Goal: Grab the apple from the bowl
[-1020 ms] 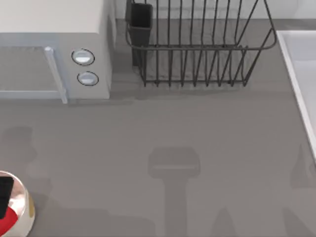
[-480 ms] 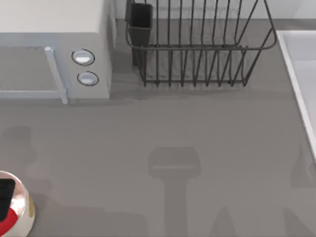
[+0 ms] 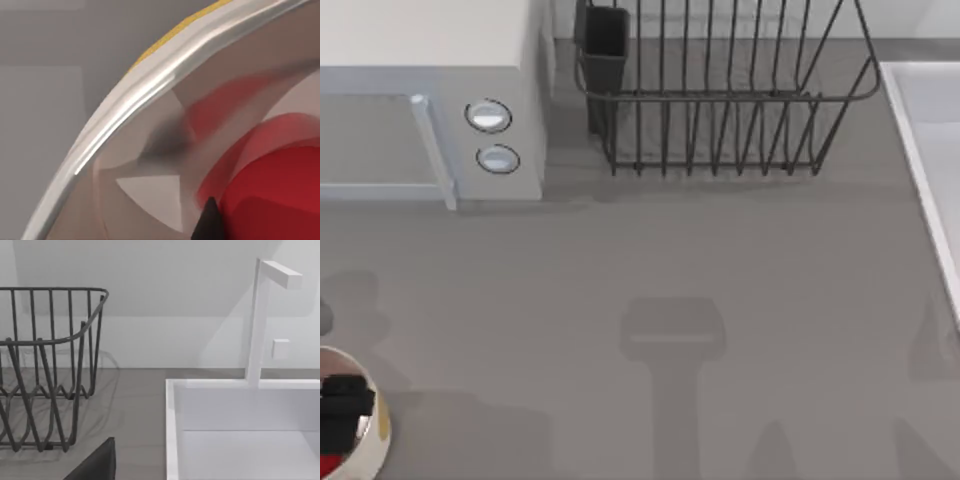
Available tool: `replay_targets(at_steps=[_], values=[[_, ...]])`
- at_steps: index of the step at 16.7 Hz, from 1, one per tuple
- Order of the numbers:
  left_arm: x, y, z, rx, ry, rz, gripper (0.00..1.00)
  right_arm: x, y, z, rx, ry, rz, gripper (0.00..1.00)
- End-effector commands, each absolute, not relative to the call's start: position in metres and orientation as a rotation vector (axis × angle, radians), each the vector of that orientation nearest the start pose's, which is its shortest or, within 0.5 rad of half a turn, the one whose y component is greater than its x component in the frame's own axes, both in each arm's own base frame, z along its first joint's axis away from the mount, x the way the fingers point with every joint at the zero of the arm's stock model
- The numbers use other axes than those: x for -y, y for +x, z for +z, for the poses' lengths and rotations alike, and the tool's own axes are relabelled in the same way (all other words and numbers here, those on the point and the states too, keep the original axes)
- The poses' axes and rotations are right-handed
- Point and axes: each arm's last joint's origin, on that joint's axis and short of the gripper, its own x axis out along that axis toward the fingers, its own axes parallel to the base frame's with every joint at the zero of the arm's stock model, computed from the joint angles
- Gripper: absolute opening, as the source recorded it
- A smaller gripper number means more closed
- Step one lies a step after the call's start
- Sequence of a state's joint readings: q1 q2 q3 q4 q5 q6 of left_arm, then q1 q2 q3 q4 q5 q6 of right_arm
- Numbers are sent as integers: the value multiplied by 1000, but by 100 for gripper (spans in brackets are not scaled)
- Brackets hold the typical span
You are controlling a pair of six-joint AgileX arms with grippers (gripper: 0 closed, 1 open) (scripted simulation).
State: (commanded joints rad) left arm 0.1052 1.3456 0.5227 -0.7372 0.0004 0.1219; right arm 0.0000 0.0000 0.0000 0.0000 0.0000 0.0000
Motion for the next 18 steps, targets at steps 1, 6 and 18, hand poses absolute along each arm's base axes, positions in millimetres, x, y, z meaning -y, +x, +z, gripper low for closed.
replay_targets(at_steps=[1,6,18], values=[[-18,176,114,-1567,16,-15,100,1,106,160,0,0,0,100],[-18,175,112,-1571,16,-16,92,1,106,160,0,0,0,100],[-18,175,112,-1571,16,-16,2,1,106,160,0,0,0,100]])
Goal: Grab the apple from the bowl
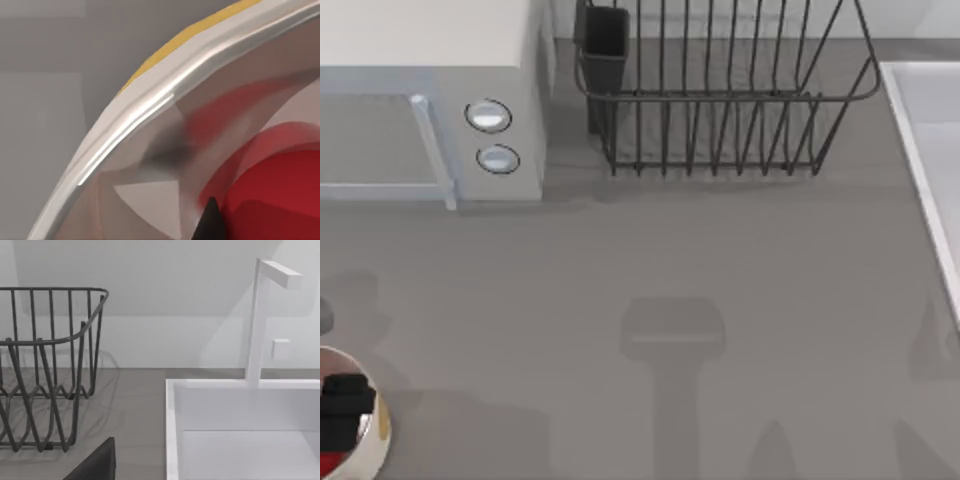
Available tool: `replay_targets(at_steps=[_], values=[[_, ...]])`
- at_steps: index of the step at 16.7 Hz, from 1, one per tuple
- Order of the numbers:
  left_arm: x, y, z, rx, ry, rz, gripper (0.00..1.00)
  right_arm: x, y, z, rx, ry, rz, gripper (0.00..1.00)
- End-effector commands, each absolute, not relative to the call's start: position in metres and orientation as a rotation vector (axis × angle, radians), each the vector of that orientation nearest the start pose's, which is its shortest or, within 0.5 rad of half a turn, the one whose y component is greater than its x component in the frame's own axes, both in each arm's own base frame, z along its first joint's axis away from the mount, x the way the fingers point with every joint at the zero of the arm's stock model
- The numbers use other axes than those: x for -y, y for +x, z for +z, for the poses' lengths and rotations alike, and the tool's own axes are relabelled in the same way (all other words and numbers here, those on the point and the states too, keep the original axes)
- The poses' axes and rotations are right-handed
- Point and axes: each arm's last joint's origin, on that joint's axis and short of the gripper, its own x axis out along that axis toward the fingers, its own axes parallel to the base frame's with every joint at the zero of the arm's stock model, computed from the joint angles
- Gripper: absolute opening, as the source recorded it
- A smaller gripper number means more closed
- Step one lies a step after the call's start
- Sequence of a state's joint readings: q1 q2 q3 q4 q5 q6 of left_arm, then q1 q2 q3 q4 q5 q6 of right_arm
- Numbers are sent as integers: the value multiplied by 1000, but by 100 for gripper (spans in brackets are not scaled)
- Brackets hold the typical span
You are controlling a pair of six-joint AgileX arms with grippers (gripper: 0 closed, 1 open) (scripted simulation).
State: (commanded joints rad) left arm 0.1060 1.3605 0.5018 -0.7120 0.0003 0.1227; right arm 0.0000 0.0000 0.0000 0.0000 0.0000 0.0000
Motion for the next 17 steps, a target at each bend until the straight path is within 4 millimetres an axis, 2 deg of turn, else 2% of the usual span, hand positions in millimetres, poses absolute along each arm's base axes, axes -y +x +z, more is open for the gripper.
replay_targets(at_steps=[8,9,12,14,17], values=[[-18,175,112,-1571,16,-16,0,1,106,160,0,0,0,100],[-18,186,131,-1482,6,-13,0,1,106,160,0,0,0,100],[-19,191,139,-1488,5,-14,0,1,106,160,0,0,0,100],[-19,200,154,-1498,4,-15,0,1,106,160,0,0,0,100],[-21,217,198,-1511,3,-16,0,1,106,160,0,0,0,100]])
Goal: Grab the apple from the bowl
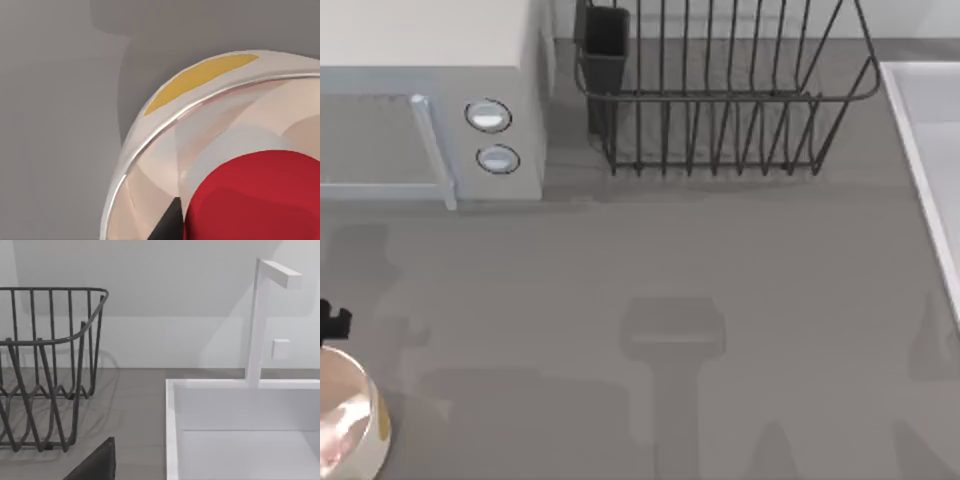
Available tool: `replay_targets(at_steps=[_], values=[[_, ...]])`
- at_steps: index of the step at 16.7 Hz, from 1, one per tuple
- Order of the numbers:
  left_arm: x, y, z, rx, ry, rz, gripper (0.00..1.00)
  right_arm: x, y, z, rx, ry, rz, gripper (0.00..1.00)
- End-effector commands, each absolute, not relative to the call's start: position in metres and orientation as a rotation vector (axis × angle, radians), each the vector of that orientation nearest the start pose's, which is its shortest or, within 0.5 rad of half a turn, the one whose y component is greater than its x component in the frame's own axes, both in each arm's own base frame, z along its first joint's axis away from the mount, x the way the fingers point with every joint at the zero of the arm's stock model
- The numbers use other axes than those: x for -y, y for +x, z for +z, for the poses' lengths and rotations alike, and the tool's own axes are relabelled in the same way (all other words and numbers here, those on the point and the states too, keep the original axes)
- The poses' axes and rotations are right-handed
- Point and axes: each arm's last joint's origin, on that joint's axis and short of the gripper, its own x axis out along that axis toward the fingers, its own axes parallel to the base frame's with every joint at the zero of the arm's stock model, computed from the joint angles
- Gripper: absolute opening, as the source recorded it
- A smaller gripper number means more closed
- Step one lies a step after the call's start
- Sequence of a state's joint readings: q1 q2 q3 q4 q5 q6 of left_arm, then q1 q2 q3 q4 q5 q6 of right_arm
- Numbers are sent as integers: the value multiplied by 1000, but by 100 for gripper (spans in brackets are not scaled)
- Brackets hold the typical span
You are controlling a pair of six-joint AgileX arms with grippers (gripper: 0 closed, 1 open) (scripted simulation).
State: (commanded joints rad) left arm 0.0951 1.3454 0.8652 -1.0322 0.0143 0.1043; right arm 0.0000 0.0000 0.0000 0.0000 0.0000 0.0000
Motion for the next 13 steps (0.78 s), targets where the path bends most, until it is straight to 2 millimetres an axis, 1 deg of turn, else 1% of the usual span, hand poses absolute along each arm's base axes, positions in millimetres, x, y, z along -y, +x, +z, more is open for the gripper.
replay_targets(at_steps=[3,5,7,8,10,11,13], values=[[-22,224,262,-1517,3,-16,0,1,106,160,0,0,0,100],[-21,219,305,-1512,3,-16,0,1,106,160,0,0,0,100],[-20,209,340,-1504,4,-15,0,1,106,160,0,0,0,100],[-20,203,354,-1499,4,-15,0,1,106,160,0,0,0,100],[-19,192,373,-1488,5,-14,0,1,106,160,0,0,0,100],[-18,189,378,-1485,5,-14,0,1,106,160,0,0,0,100],[-18,186,381,-1482,6,-13,0,1,106,160,0,0,0,100]])
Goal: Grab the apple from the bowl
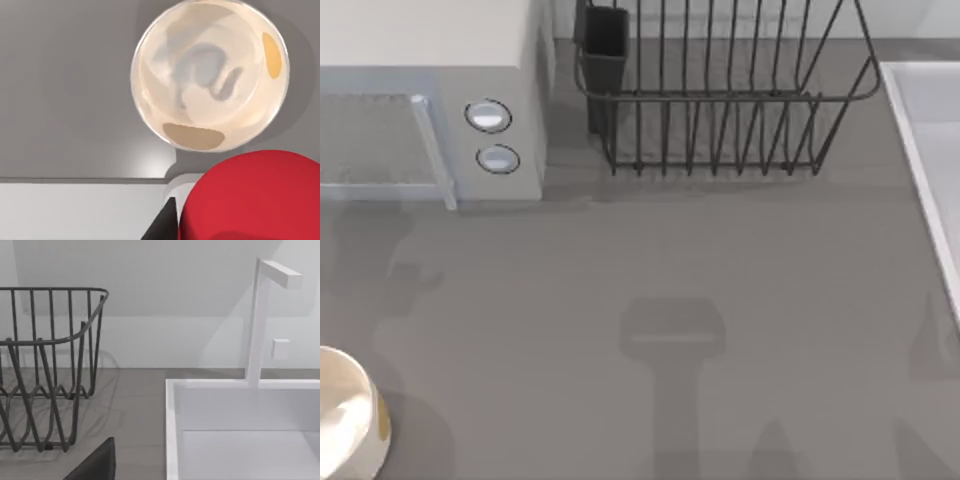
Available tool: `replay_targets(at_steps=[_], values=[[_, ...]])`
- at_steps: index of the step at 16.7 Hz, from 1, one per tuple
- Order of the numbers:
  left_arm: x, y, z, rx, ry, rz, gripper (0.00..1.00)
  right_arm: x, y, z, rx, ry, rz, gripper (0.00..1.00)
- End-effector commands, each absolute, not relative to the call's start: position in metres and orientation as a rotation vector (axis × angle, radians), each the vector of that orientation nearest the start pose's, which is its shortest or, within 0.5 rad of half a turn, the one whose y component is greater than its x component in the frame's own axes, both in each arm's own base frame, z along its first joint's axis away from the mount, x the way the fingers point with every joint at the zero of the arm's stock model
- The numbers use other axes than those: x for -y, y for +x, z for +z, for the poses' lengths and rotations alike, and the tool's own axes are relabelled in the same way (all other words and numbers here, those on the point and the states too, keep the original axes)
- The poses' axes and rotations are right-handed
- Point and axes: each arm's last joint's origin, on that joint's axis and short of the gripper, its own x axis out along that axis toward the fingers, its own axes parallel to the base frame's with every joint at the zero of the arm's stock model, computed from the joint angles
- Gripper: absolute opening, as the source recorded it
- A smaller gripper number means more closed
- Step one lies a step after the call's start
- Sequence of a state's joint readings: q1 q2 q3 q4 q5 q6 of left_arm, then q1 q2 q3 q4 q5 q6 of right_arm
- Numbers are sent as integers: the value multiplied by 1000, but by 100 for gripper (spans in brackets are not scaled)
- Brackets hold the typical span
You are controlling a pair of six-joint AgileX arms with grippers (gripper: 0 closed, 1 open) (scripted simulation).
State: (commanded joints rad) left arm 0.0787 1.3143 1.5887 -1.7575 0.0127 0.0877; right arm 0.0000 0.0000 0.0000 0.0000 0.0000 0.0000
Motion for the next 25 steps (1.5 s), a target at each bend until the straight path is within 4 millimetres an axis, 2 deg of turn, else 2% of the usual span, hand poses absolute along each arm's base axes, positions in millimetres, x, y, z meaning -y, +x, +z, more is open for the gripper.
replay_targets(at_steps=[5,8,11,13,15,17,19,25], values=[[-17,192,381,-1485,4,-12,0,1,106,160,0,0,0,100],[2,223,378,-1488,-1,-17,0,1,106,160,0,0,0,100],[46,277,356,-1527,-1,-23,0,1,106,160,0,0,0,100],[90,312,328,-1567,8,-19,0,1,106,160,0,0,0,100],[138,333,301,-1585,18,-15,0,1,106,160,0,0,0,100],[178,341,282,-1581,19,-13,0,1,106,160,0,0,0,100],[199,343,271,-1573,17,-15,0,1,106,160,0,0,0,100],[202,344,268,-1575,16,-14,0,1,106,160,0,0,0,100]])
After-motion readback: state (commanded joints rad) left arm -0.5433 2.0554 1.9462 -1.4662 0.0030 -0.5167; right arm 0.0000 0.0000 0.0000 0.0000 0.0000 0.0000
